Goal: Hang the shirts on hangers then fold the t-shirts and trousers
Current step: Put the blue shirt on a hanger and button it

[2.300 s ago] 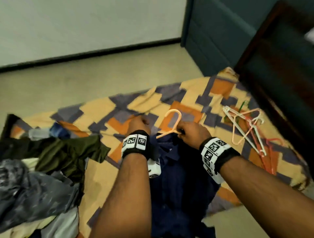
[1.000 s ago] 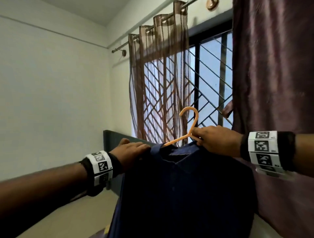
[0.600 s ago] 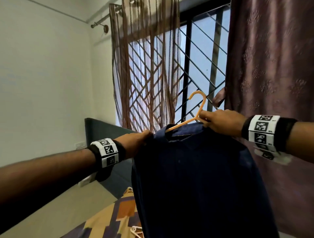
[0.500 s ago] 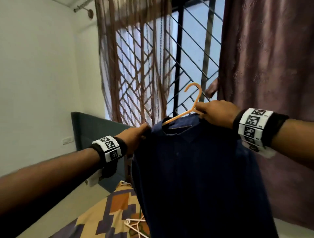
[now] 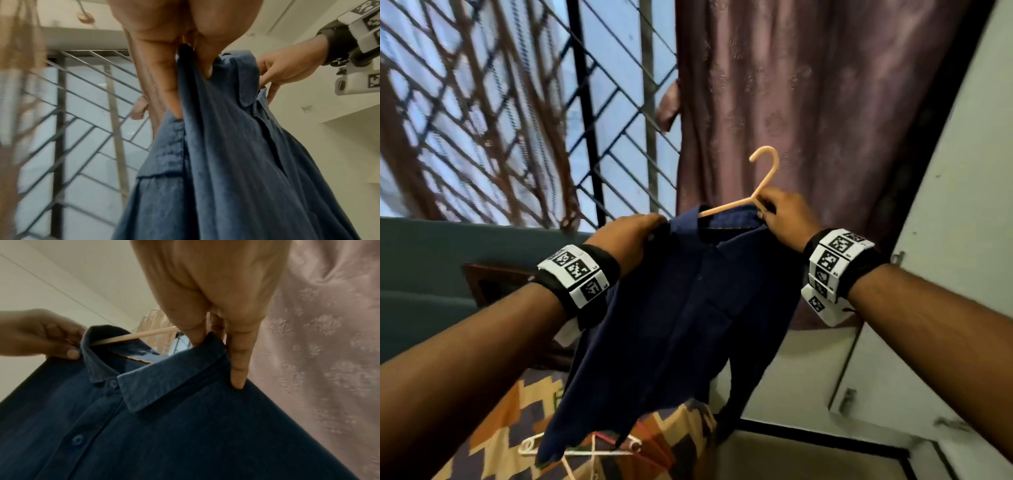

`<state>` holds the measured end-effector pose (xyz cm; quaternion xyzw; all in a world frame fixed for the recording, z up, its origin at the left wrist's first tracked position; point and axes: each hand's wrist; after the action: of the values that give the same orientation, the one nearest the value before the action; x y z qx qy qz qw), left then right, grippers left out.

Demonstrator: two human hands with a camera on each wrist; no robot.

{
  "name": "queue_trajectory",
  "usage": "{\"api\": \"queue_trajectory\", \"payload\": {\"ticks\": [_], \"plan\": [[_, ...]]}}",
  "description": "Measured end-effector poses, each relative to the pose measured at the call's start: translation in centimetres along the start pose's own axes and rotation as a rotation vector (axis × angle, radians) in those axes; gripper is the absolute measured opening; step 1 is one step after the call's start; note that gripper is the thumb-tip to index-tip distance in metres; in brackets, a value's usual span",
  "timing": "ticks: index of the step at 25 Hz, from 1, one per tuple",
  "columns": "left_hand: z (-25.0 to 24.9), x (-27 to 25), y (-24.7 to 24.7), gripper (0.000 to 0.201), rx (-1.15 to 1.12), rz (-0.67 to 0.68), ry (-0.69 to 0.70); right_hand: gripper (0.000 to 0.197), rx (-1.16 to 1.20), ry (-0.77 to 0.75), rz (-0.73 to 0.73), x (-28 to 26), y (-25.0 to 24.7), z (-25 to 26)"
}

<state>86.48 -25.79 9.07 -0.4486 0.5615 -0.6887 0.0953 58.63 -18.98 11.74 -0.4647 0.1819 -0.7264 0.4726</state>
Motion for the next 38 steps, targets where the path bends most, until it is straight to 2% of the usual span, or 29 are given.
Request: {"api": "queue_trajectory", "payload": {"ticks": [3, 7, 10, 14, 20, 23, 27, 30, 35, 38], "plan": [[-5.6, 6.1, 4.0, 0.036, -0.093, 0.026, 0.070, 0.005, -0.129, 0.059, -0.051, -1.5, -6.0, -6.3], [-13.9, 13.6, 9.3, 0.035, -0.163, 0.057, 0.140, 0.017, -0.539, 0.141, -0.124, -3.7, -15.1, -13.1], [-21.3, 18.8, 12.7, 0.030, -0.276, 0.062, 0.216, 0.021, -0.678, 0.199, -0.031, -5.2, -21.2, -17.2], [-30.6, 24.0, 16.3, 0.025, -0.479, 0.076, 0.449, 0.017, -0.736, 0.296, 0.131, -6.5, -26.2, -22.0], [-40.8, 30.7, 19.6, 0.028, -0.652, 0.023, 0.688, 0.013, -0.732, 0.469, 0.123, -5.5, -30.1, -26.6], [-43.9, 35.5, 21.2, 0.031, -0.724, 0.045, 0.816, 0.009, -0.779, 0.587, 0.038, -5.1, -33.5, -27.8], [-48.3, 40.7, 21.4, 0.032, -0.988, 0.254, 0.840, 0.007, -0.823, 0.661, -0.048, -4.0, -36.6, -29.2], [-53.5, 43.6, 21.1, 0.019, -1.010, 0.229, 0.948, 0.012, -0.875, 0.717, -0.094, -4.8, -39.1, -29.6], [-61.5, 45.1, 19.2, 0.016, -1.104, 0.142, 1.022, 0.010, -0.934, 0.817, -0.235, -8.4, -44.3, -29.2], [-65.4, 46.0, 17.8, 0.012, -1.225, 0.043, 1.013, 0.018, -0.699, 0.862, -0.436, -11.5, -48.2, -28.3]]}}
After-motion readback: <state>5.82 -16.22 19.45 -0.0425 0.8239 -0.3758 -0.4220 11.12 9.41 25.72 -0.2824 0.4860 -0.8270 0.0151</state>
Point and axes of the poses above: each hand's wrist, its own x-axis towards the middle knuckle, its own y-axis out of the palm, z = x × y, and after that the axes turned 9 degrees about x, right-handed
